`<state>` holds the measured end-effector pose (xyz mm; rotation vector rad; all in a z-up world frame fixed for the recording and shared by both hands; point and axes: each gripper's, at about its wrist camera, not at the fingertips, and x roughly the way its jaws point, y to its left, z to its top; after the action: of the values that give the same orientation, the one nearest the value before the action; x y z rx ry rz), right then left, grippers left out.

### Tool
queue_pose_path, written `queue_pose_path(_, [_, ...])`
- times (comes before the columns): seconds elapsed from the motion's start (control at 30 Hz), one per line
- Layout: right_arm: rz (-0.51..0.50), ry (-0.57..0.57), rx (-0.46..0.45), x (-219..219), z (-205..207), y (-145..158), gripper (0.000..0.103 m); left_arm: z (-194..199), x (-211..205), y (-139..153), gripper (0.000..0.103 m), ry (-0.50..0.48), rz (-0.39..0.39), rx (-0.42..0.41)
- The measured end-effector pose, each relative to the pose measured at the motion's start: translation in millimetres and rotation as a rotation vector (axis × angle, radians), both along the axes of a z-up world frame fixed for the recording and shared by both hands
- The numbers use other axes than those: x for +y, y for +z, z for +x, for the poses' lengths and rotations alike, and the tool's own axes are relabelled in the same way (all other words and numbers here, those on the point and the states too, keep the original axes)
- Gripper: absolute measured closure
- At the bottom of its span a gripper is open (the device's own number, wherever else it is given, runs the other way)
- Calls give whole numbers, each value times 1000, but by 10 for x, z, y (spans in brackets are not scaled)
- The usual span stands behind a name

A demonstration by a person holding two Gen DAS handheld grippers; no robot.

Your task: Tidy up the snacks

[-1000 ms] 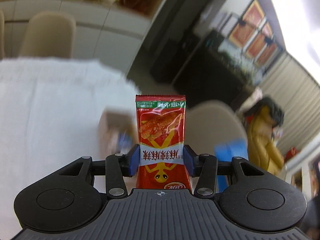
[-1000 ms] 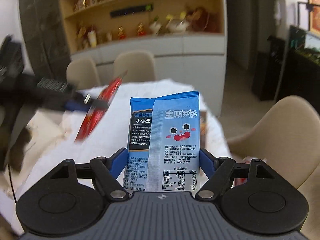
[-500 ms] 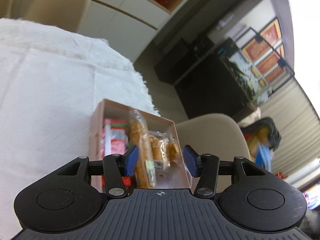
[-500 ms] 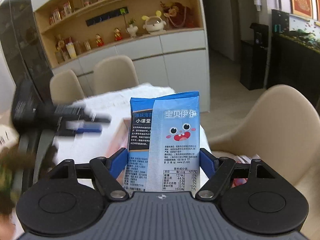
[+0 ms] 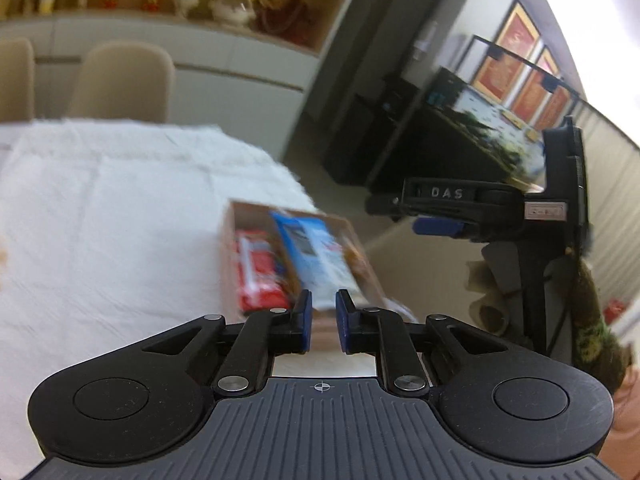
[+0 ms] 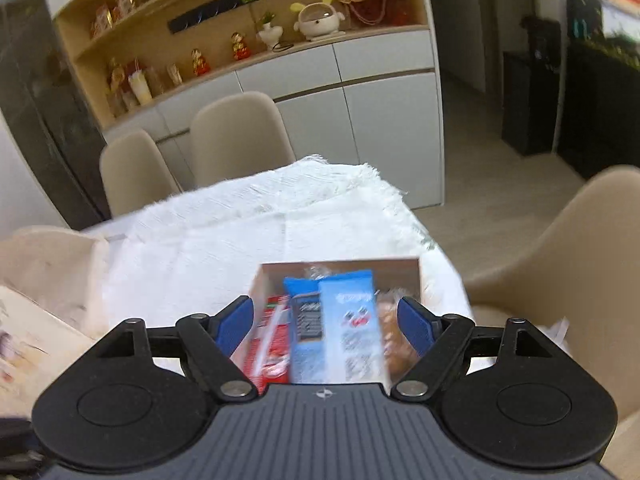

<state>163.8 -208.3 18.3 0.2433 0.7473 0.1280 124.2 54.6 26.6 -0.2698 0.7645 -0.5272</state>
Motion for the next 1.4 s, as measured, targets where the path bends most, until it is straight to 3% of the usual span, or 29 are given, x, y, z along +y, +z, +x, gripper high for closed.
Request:
queue_pose_path(0.13, [-22,-22,39,128,-471,82,23,-169,-110,18,87,-64,19,27])
queue_pose_path(0.27, [-108,-27,46,327,-1073,103,23,-466,-266,90,86,-38,171,-19])
queue_pose_path(0.4, [-136,-53,108,439,-1394,20,23,-646,-360,104,86,-18,286,-35])
queue_pose_path(0.6, [-110,-73,161,398,-1572,-37,23,-710,-294,87,86,-43,282,26])
queue_pose_path(1.4, [-128,-43,172,452,-1628,-56,23,-781,-275,107,86,-21,269,67])
